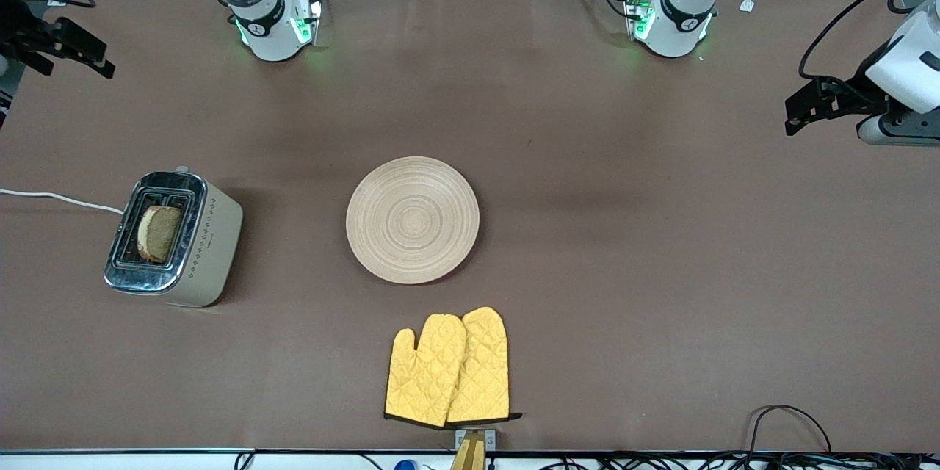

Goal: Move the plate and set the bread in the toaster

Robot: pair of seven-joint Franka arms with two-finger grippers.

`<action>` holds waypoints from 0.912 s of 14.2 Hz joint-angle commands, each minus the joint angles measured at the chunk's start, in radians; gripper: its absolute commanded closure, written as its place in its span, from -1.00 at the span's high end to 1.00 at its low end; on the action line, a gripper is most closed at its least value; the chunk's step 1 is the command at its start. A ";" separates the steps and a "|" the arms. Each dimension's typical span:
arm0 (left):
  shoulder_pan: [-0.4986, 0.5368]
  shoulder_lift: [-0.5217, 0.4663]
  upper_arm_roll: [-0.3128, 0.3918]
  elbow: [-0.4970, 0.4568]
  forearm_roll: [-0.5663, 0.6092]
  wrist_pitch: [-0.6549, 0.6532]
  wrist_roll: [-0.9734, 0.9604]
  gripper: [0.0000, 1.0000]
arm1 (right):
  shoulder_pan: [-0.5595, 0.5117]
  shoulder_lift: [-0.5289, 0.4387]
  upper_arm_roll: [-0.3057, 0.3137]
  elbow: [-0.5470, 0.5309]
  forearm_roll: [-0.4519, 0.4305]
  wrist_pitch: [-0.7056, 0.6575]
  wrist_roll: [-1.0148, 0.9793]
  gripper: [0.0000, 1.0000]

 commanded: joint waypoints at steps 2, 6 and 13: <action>0.003 0.007 0.000 0.023 -0.010 -0.011 -0.003 1.00 | 0.001 -0.023 0.025 -0.015 -0.031 0.009 0.020 1.00; 0.002 0.007 0.000 0.023 -0.008 -0.011 -0.003 1.00 | 0.001 -0.021 0.077 -0.006 -0.082 -0.025 0.099 1.00; 0.002 0.007 0.000 0.023 -0.008 -0.011 -0.003 1.00 | -0.005 -0.009 0.073 0.041 -0.076 -0.024 0.092 1.00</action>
